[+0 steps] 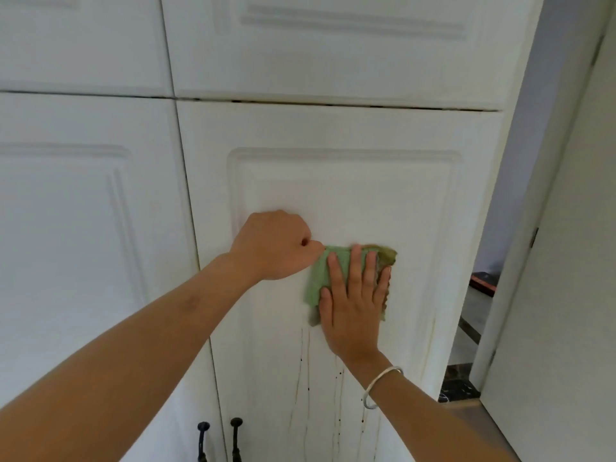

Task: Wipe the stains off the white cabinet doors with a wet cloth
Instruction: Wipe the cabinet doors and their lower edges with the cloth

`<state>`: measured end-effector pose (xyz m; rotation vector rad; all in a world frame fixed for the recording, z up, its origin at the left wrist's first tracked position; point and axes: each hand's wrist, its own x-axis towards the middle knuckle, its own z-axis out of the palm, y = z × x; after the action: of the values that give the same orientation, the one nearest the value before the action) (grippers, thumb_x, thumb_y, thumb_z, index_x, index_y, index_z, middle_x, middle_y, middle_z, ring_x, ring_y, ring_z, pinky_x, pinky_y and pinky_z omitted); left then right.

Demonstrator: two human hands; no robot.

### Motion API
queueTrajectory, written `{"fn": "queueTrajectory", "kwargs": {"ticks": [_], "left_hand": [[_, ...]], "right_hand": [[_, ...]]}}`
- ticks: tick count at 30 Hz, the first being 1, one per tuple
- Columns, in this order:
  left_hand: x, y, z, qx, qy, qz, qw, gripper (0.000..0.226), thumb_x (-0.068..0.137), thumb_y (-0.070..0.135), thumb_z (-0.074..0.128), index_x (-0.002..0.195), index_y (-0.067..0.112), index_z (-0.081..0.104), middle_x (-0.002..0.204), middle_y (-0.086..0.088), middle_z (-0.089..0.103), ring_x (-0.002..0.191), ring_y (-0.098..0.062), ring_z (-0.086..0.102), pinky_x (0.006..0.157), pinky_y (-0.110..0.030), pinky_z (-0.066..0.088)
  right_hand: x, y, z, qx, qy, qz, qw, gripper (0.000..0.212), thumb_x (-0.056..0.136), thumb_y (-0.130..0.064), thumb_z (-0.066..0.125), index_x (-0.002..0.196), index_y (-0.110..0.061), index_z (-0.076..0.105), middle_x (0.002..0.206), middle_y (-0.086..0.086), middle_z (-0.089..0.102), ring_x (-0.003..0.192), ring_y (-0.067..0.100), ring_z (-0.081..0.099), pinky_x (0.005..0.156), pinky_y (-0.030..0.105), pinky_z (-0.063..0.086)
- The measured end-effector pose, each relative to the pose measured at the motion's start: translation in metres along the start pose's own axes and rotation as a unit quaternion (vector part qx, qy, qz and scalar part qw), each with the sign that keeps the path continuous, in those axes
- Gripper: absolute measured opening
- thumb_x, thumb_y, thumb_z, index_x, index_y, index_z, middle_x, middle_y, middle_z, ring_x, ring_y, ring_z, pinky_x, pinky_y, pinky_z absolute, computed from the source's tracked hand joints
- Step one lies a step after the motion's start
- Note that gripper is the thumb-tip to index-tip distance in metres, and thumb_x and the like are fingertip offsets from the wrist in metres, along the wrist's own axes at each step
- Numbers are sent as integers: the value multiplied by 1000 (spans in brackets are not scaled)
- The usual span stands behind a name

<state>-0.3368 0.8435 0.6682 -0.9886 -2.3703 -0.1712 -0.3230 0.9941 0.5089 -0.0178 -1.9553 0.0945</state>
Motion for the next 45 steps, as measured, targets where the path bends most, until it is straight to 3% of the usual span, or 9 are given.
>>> {"fn": "queueTrajectory", "kwargs": {"ticks": [9, 14, 17, 21, 26, 34, 40, 43, 45], "left_hand": [[-2, -3, 1, -15, 10, 8, 1000, 39, 82, 34, 45, 51, 15, 28, 48, -1, 33, 46, -19, 32, 48, -27, 28], [-1, -10, -1, -4, 27, -2, 1000, 42, 82, 37, 45, 49, 14, 33, 47, -1, 38, 46, -18, 38, 45, -26, 24], [1, -8, -4, -1, 42, 3, 999, 44, 83, 37, 46, 49, 11, 37, 49, -4, 43, 47, -18, 38, 46, -26, 24], [-5, -3, -2, -7, 38, 6, 999, 42, 82, 34, 47, 49, 11, 36, 48, -3, 38, 45, -19, 34, 47, -25, 24], [-7, -4, 2, 9, 38, 15, 999, 39, 81, 33, 47, 50, 13, 36, 47, -4, 36, 43, -21, 34, 47, -25, 25], [-5, 3, 8, 83, 32, -3, 996, 39, 82, 35, 46, 51, 12, 44, 48, -3, 44, 43, -19, 38, 47, -23, 25], [-30, 14, 42, 127, 23, -12, 992, 40, 83, 30, 45, 48, 13, 36, 46, 0, 37, 41, -17, 32, 47, -22, 23], [-49, 11, 69, 135, -12, -2, 991, 39, 82, 32, 45, 49, 12, 41, 45, 1, 40, 42, -18, 38, 46, -22, 24], [-55, 11, 75, 130, 0, 0, 992, 39, 78, 32, 44, 45, 11, 43, 41, 2, 37, 39, -20, 38, 45, -20, 22]], "right_hand": [[-123, -54, 56, -23, -88, -6, 996, 44, 103, -41, 21, 140, -25, 39, 163, 10, -3, 149, 34, -2, 116, 60, 6], [-111, -58, 49, 20, -79, 42, 996, 49, 104, -42, 23, 152, -31, 20, 163, 8, -4, 150, 32, -1, 113, 59, 13], [-51, -37, 24, 67, 1, 192, 979, 55, 105, -36, 19, 155, -27, -2, 161, 17, -5, 148, 37, -4, 118, 57, 4], [12, 13, -10, 48, 40, 257, 964, 57, 103, -34, 19, 154, -17, 2, 160, 21, 1, 149, 35, -3, 120, 51, -2], [-23, 48, -2, 84, 87, 452, 884, 57, 101, -33, 12, 152, -11, 2, 160, 18, -7, 149, 32, -7, 120, 49, -3], [-88, 61, 31, 156, 74, 588, 791, 75, 91, -46, 5, 152, -3, 5, 159, 21, -6, 148, 35, -5, 120, 48, -3], [-133, 70, 42, 180, -109, 707, 676, 54, 105, -24, 12, 153, -1, 1, 160, 17, -16, 147, 31, -15, 117, 35, -10], [-126, 62, 21, 214, -135, 691, 677, 59, 104, -31, 12, 153, -2, -3, 159, 20, -14, 147, 32, -13, 119, 38, -8], [-107, 45, 18, 198, -97, 644, 732, 68, 98, -42, 7, 153, -2, -2, 158, 23, -14, 146, 35, -14, 120, 42, -8]]}}
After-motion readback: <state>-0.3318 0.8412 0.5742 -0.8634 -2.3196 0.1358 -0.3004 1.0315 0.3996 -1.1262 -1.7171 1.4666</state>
